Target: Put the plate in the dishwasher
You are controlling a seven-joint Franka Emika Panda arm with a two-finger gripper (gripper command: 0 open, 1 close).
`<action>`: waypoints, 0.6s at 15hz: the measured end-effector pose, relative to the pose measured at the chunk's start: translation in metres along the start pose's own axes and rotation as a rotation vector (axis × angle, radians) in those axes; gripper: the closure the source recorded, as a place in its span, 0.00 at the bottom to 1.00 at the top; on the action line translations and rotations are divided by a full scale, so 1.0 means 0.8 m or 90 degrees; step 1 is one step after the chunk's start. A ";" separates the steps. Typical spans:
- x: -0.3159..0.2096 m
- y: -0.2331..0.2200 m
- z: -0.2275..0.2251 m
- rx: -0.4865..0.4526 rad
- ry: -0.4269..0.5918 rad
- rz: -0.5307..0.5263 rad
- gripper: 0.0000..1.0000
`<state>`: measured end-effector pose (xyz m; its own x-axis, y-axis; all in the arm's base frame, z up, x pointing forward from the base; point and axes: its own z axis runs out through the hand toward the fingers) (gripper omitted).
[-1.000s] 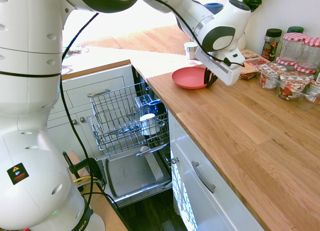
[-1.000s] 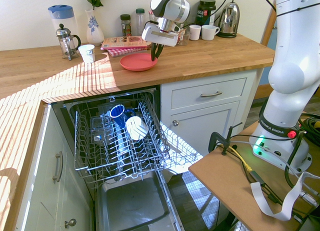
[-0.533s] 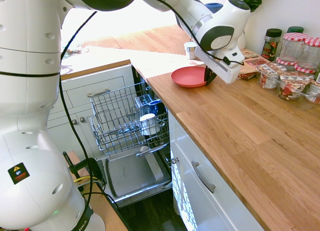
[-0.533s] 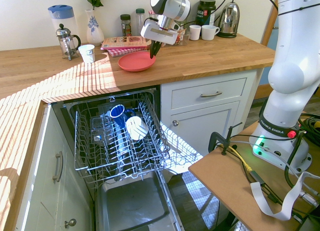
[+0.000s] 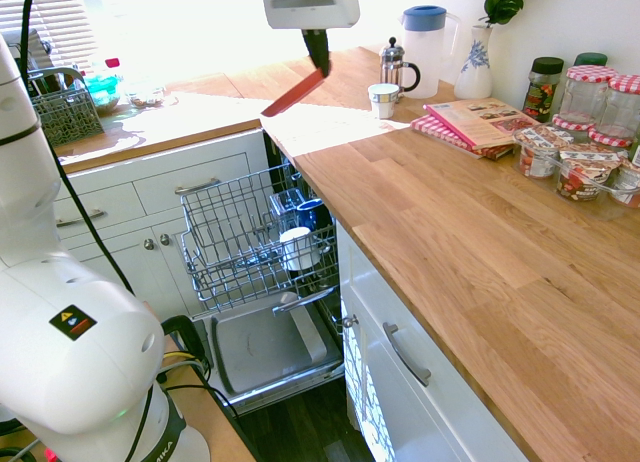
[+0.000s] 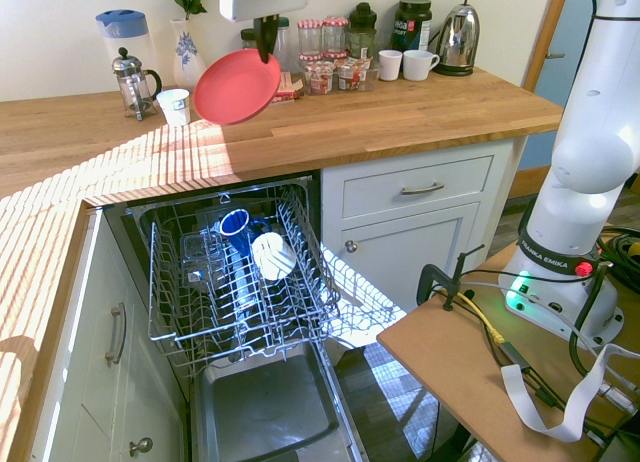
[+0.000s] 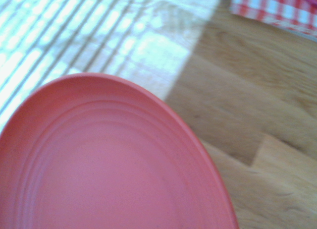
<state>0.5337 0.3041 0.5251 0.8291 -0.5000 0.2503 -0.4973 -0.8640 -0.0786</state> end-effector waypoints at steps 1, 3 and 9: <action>-0.051 -0.035 0.010 -0.021 0.029 -0.034 1.00; -0.147 -0.086 0.048 -0.059 0.086 -0.103 1.00; -0.351 -0.109 0.151 -0.139 0.251 -0.317 1.00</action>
<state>0.3749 0.5131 0.3453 0.8384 0.0503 0.5427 -0.1539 -0.9333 0.3244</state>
